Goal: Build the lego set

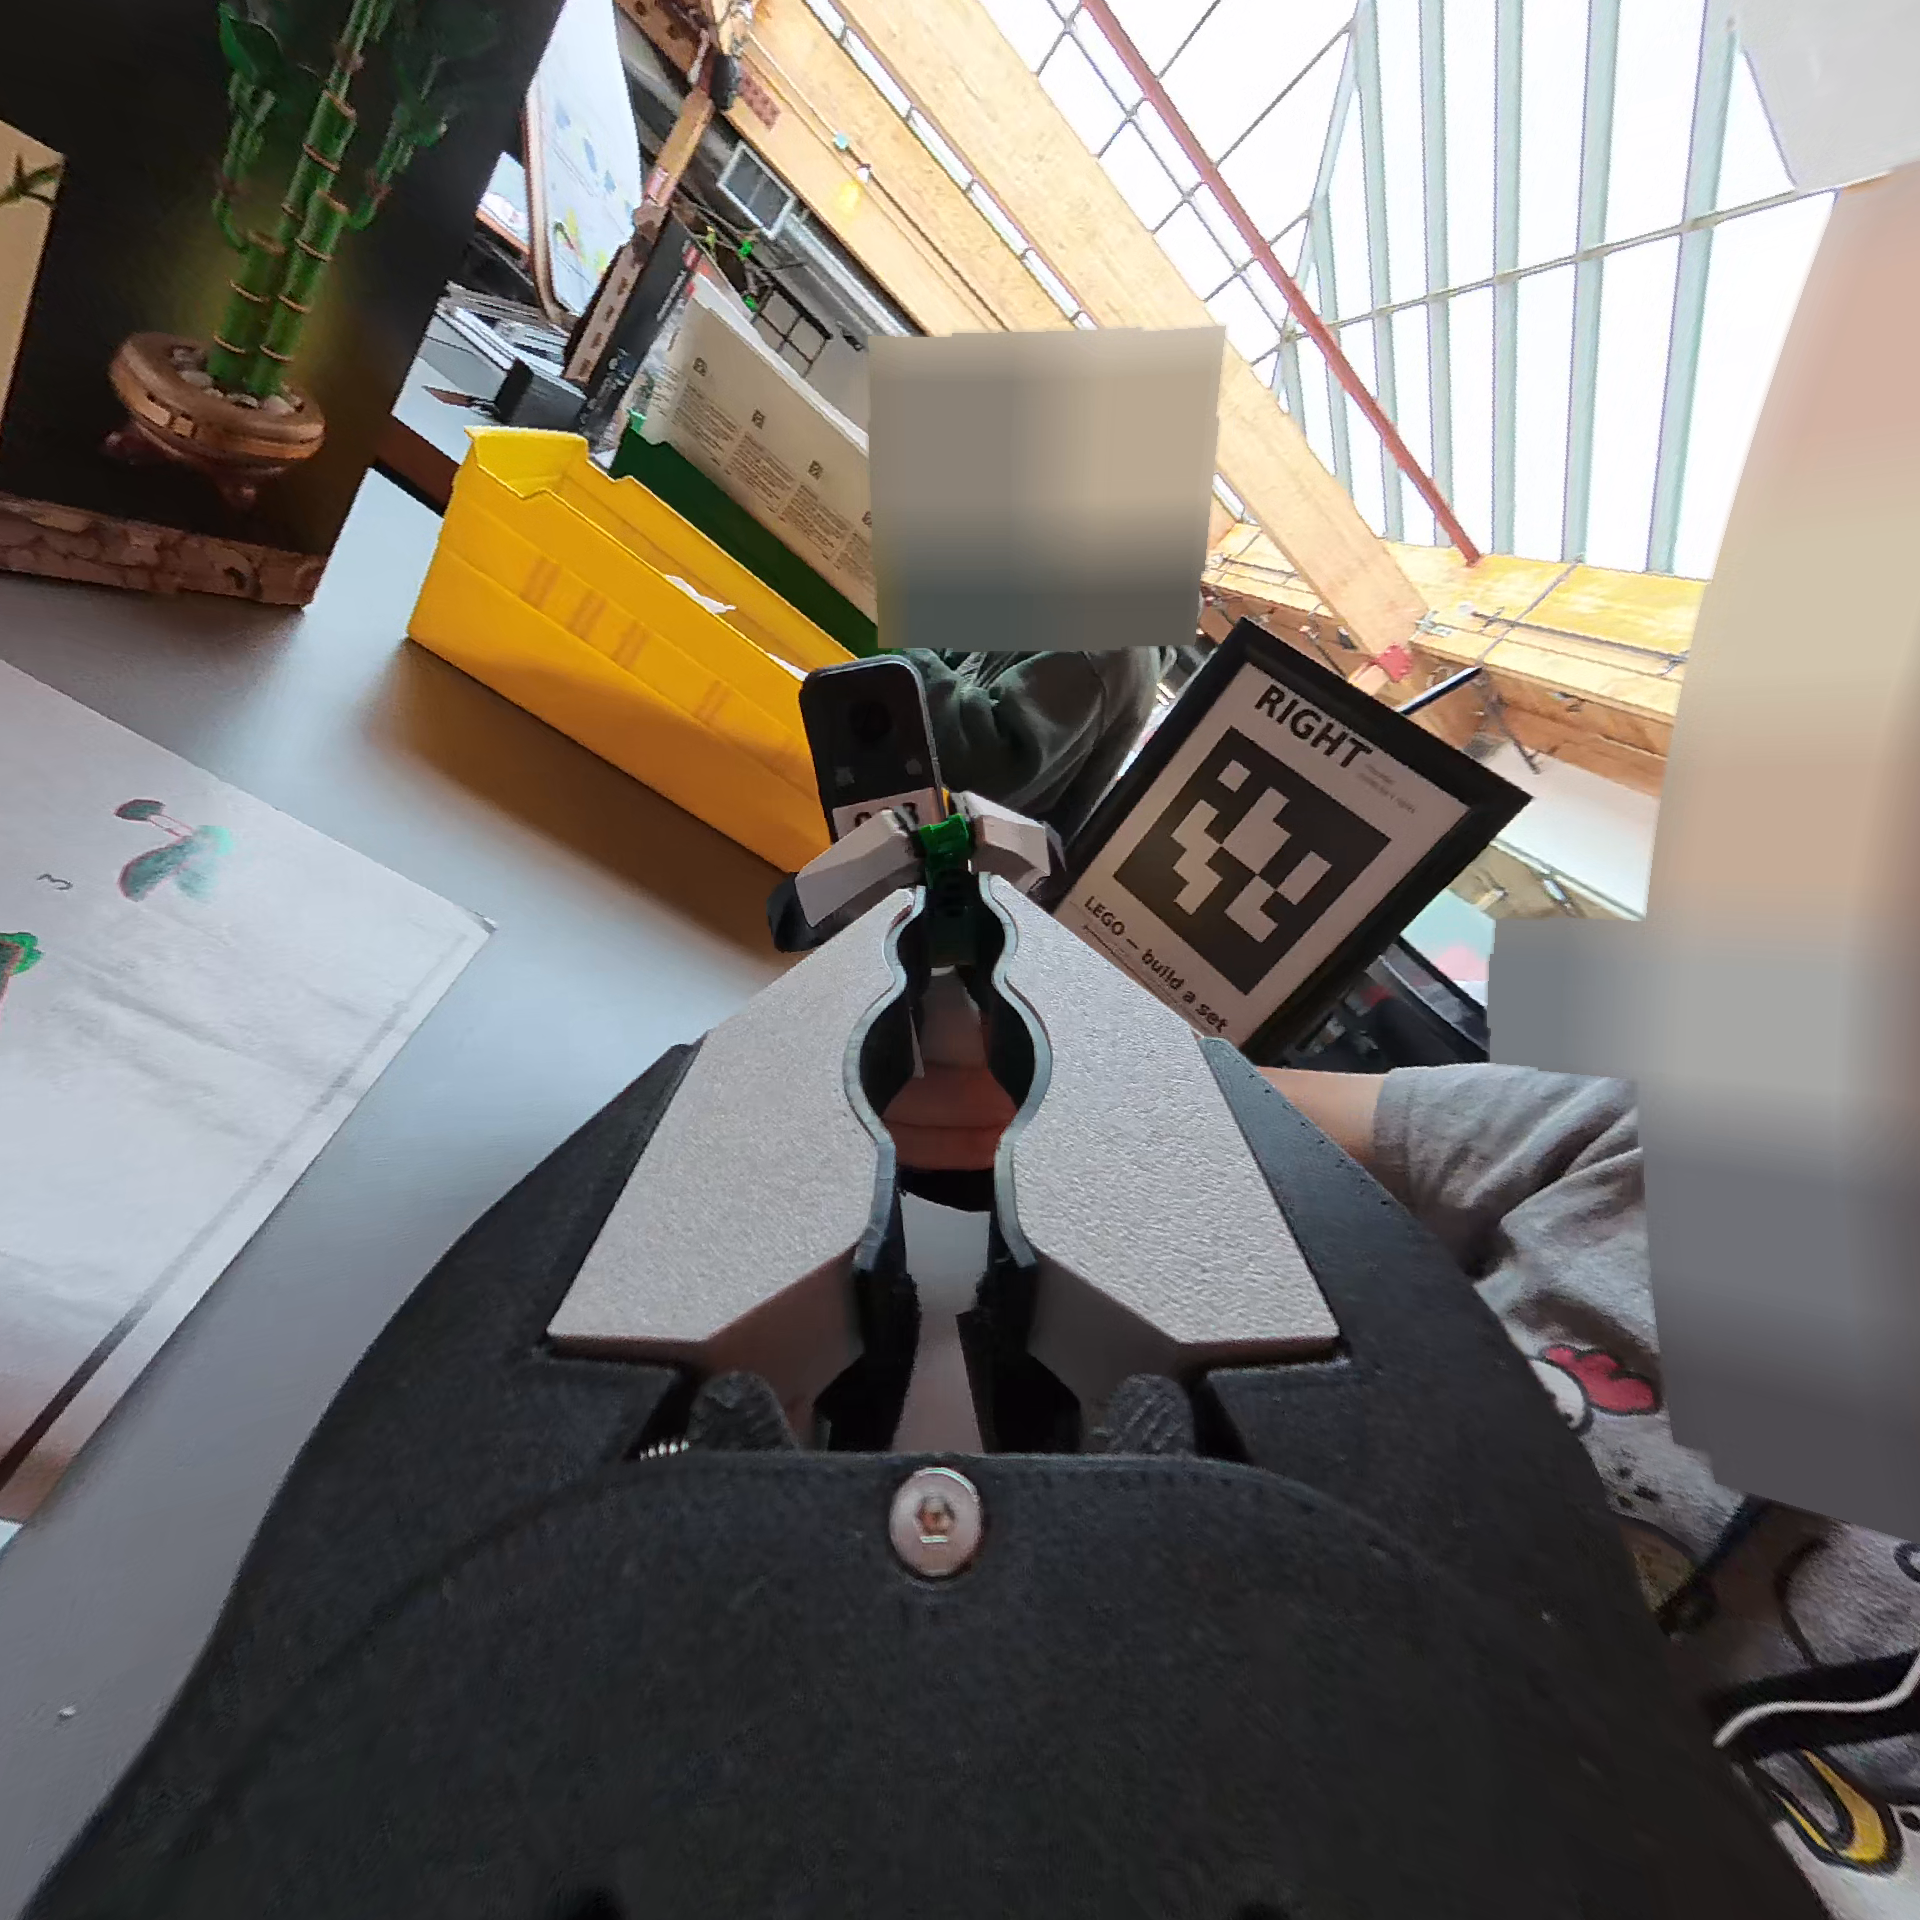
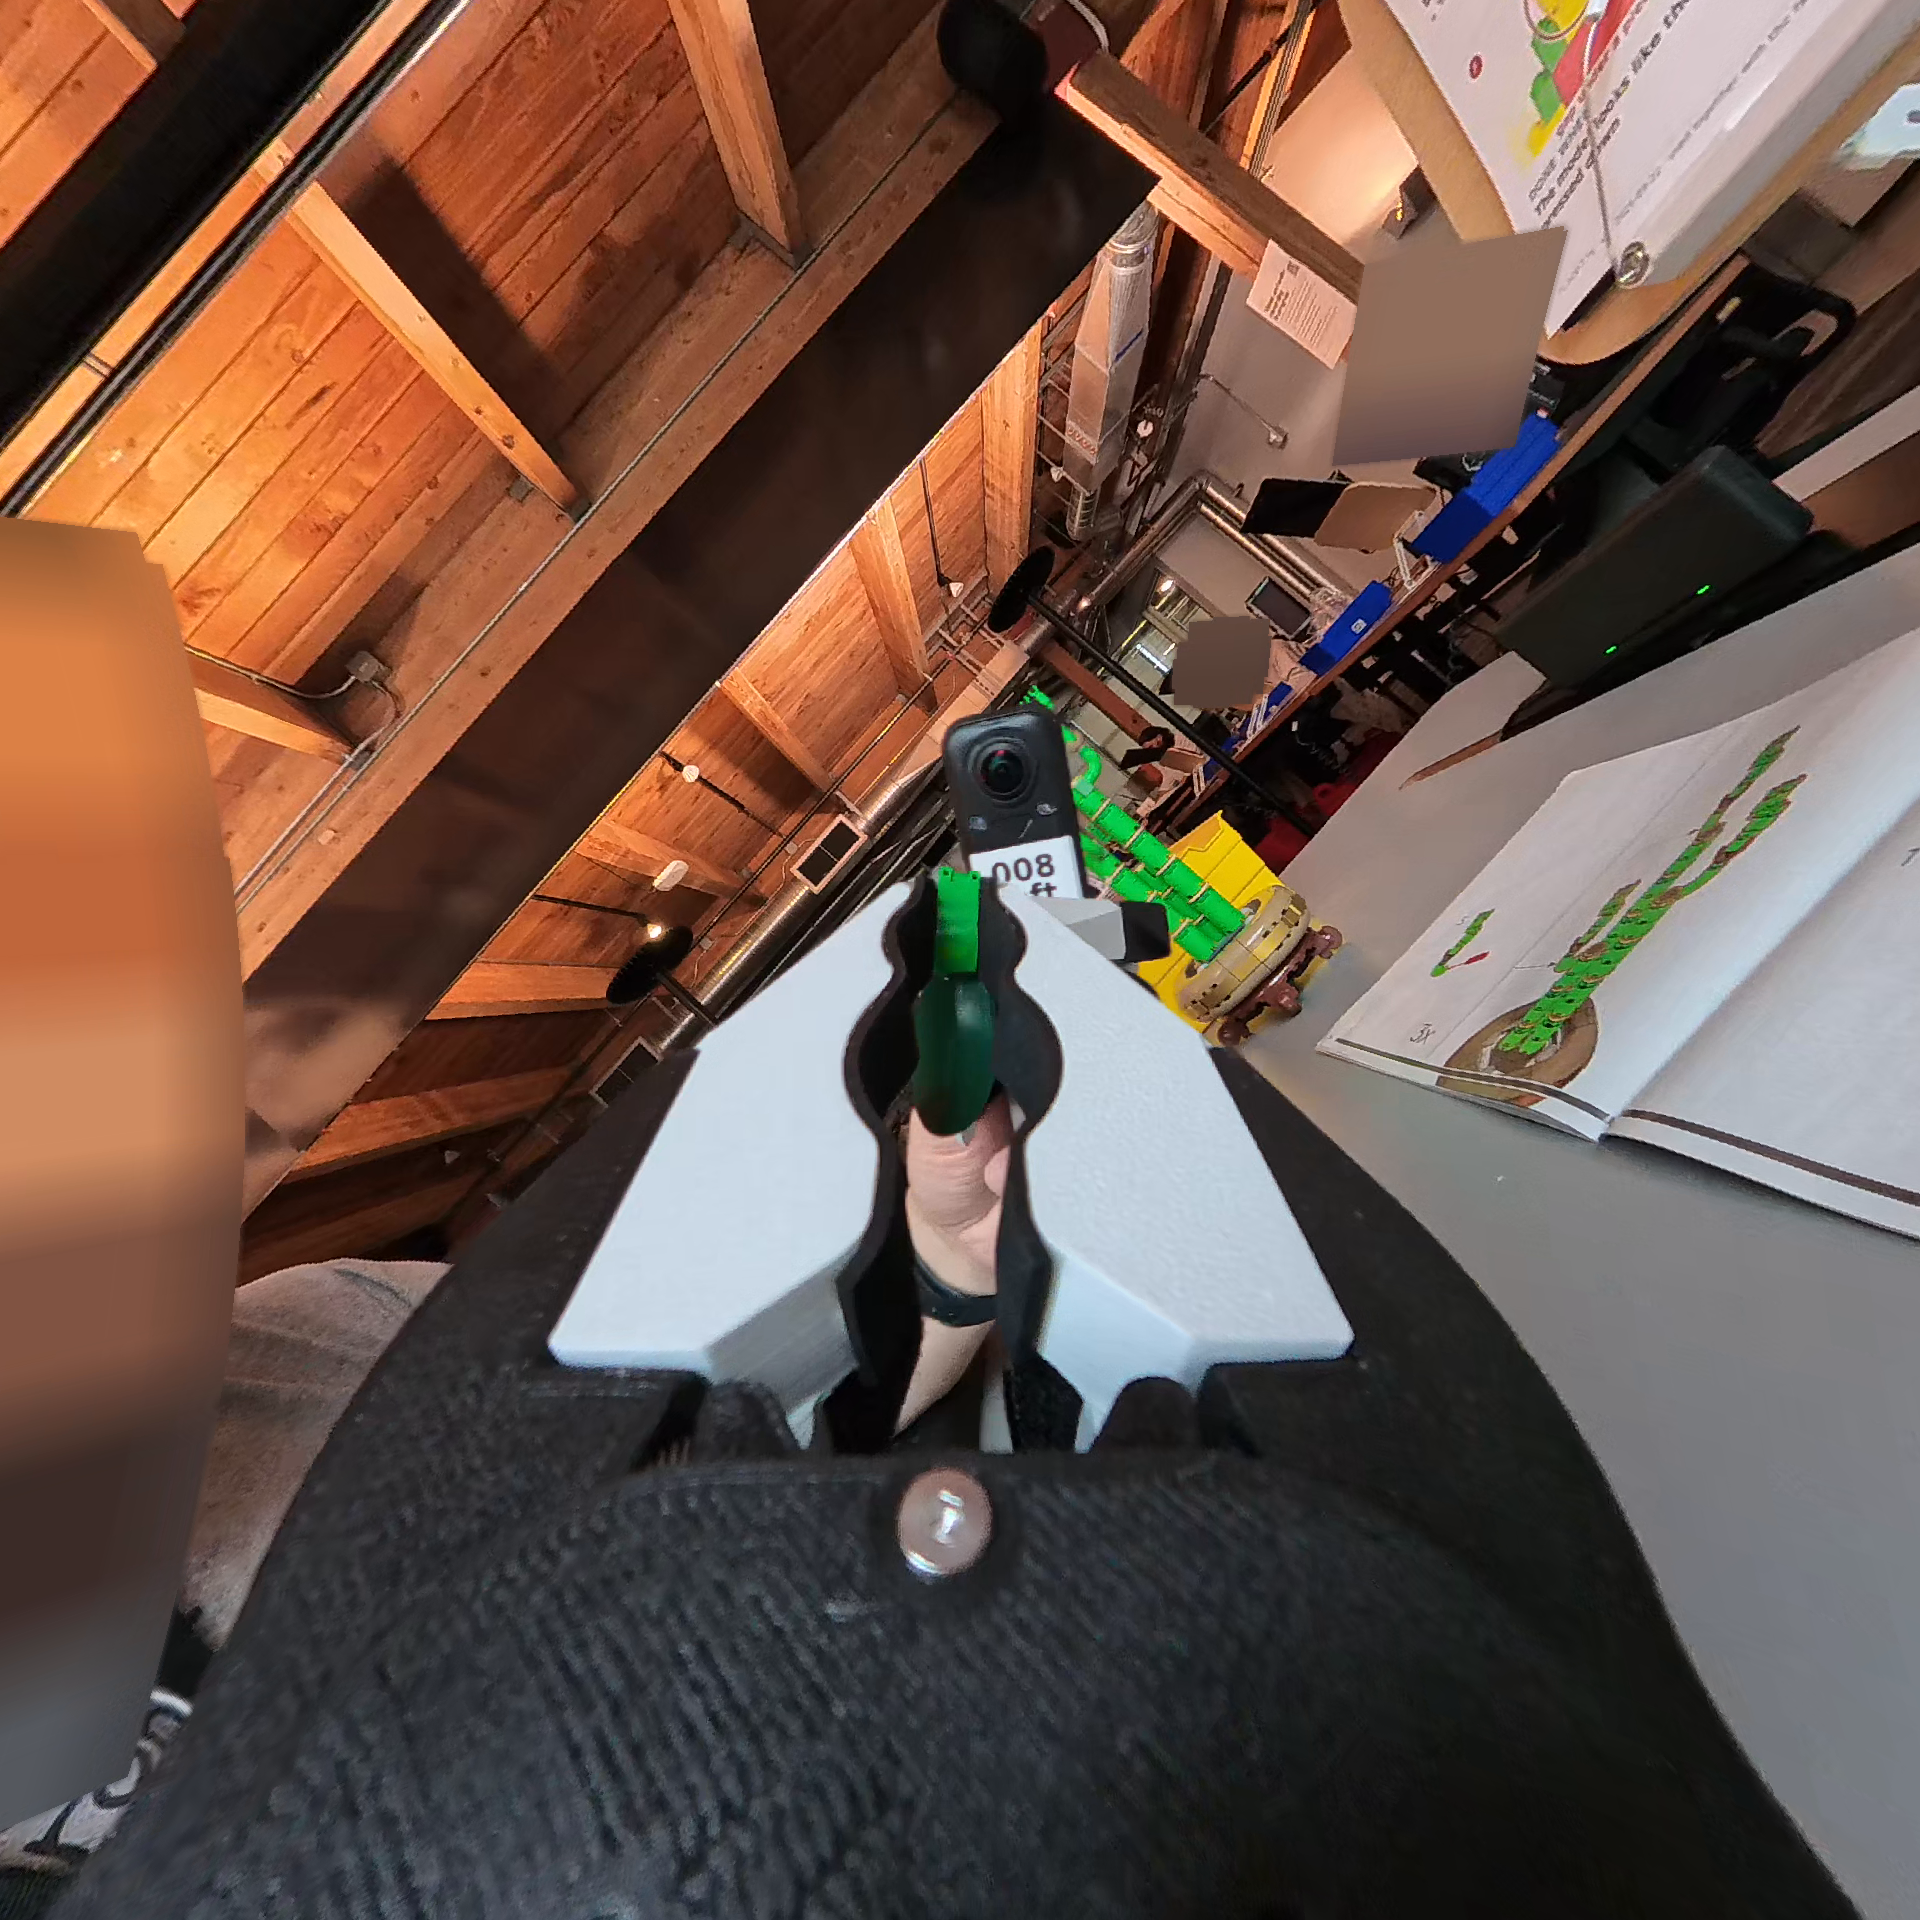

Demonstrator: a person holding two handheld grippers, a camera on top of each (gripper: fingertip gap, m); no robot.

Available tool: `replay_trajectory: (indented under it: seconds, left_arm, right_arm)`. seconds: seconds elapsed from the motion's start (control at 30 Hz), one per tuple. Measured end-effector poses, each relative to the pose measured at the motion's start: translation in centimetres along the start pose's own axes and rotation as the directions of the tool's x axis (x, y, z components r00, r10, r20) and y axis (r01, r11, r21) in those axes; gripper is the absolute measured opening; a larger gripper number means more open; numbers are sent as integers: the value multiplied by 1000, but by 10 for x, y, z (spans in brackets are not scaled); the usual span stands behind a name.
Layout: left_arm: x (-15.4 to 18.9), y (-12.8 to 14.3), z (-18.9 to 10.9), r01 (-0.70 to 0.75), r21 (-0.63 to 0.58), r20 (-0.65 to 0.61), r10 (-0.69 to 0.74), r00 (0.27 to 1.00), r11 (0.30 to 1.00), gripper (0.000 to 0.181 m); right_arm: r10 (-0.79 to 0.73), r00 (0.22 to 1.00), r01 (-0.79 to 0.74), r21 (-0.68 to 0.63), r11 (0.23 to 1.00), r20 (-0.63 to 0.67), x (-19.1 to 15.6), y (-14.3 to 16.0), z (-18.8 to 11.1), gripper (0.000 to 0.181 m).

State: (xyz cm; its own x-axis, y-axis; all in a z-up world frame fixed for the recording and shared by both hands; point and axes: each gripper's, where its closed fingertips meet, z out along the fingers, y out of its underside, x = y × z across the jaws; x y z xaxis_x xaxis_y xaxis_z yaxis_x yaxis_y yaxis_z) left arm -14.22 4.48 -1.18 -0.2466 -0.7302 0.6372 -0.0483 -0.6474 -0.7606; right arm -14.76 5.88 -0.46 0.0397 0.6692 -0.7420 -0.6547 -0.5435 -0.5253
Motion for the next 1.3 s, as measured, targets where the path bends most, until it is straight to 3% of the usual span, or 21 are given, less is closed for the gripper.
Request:
replay_trajectory:
  seconds: [0.73,1.03,1.2,1.23,1.3]
  left_arm:
    - [1,0,0,26,-10,45,-25,999,1000,4]
    - [0,0,-1,29,-10,24,-29,999,1000,4]
    - [2,-6,-4,34,18,10,-34,999,999,5]
    - [3,-7,-4,41,27,0,-41,999,999,5]
    - [0,-6,-4,52,20,6,-53,999,998,4]
  right_arm:
    - [-84,996,83,-14,996,-42,-1,4,2,13]
    - [-119,993,118,-36,992,-19,-2,1,2,6]
    - [-252,967,251,-23,968,-29,-13,-12,-2,14]
    - [-313,949,311,-49,949,-37,-16,-12,-3,2]
    - [-429,899,415,-142,899,-88,-9,-4,0,0]
